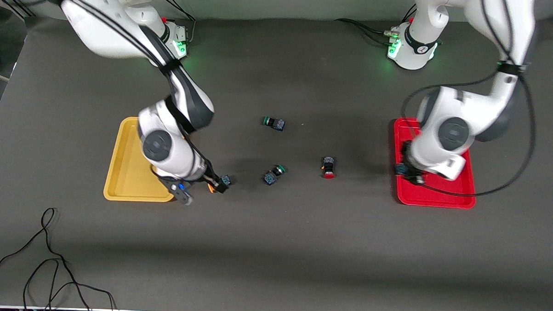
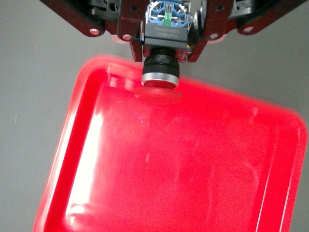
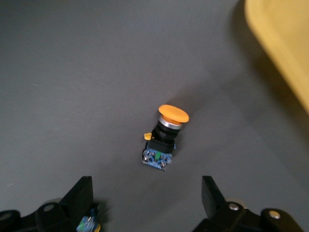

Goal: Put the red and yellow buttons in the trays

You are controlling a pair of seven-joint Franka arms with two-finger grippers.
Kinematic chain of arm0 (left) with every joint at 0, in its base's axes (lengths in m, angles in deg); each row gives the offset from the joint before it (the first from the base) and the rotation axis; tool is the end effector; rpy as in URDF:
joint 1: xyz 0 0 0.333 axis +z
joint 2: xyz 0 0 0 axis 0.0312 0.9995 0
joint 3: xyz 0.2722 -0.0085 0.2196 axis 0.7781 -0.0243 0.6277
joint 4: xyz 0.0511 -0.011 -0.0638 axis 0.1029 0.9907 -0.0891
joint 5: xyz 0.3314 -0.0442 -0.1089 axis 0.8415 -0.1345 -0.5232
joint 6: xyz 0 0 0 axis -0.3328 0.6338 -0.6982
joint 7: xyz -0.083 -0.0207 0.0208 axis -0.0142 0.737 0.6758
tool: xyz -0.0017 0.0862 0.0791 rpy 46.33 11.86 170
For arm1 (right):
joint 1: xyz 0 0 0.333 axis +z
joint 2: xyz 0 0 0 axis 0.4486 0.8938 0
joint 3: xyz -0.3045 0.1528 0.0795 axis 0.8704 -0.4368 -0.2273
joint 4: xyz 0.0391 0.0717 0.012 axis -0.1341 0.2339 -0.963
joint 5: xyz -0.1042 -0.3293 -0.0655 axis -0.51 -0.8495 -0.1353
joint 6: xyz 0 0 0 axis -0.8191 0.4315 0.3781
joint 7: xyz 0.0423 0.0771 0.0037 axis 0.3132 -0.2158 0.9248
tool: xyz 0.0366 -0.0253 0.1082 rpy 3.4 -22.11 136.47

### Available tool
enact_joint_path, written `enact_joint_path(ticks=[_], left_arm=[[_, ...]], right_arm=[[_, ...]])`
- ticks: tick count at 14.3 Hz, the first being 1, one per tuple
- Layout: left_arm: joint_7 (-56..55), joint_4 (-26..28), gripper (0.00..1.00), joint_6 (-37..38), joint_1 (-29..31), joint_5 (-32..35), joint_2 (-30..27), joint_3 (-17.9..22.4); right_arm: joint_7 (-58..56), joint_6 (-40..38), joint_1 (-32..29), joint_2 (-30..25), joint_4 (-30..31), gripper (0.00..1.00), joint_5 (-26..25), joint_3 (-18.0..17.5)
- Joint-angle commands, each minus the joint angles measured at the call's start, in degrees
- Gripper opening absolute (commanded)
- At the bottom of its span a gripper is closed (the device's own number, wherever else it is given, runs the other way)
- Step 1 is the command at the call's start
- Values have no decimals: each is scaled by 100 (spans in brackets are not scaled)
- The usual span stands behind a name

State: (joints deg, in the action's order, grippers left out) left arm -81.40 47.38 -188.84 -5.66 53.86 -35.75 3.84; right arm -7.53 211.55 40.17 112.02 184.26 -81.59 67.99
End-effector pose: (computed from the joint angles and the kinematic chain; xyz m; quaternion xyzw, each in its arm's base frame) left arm 0.5424 -0.0927 0.3464 -0.6209 -0.7811 0.0040 0.0657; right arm 0.5959 0.2785 0.2905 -0.9286 0.3640 0.0687 0.0213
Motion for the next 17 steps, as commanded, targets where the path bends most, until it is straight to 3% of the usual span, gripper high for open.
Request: enact_joint_path(ticks=[1, 5, 6, 7, 9, 10, 11, 13, 17], left_arm=[[571, 131, 13, -187, 549, -54, 70, -78], [590, 700, 14, -1126, 867, -54, 255, -69], [590, 946, 17, -1372, 911, -54, 256, -69], [564, 1174, 19, -1592, 912, -54, 247, -69], [572, 1212, 67, -1612, 842, -54, 238, -78], [573, 1177, 73, -1577, 841, -54, 212, -87], [590, 1168, 96, -1559, 841, -46, 159, -96], [590, 941, 100, -1385, 841, -46, 63, -113], [949, -307, 100, 21, 815, -46, 10, -384]], right_arm=[[478, 7, 19, 597, -298, 100, -187, -26], [515, 7, 19, 703, -272, 100, -249, 9], [515, 7, 19, 695, -237, 96, -388, 17], [515, 59, 19, 694, -202, 83, -520, 18], [558, 130, 19, 695, -175, 45, -530, 18], [559, 130, 2, 694, -175, 31, -530, 18], [559, 130, -7, 686, -175, 19, -530, 18], [567, 121, -16, 616, -175, 7, -530, 9], [392, -474, -138, -76, -35, 6, -530, 18]])
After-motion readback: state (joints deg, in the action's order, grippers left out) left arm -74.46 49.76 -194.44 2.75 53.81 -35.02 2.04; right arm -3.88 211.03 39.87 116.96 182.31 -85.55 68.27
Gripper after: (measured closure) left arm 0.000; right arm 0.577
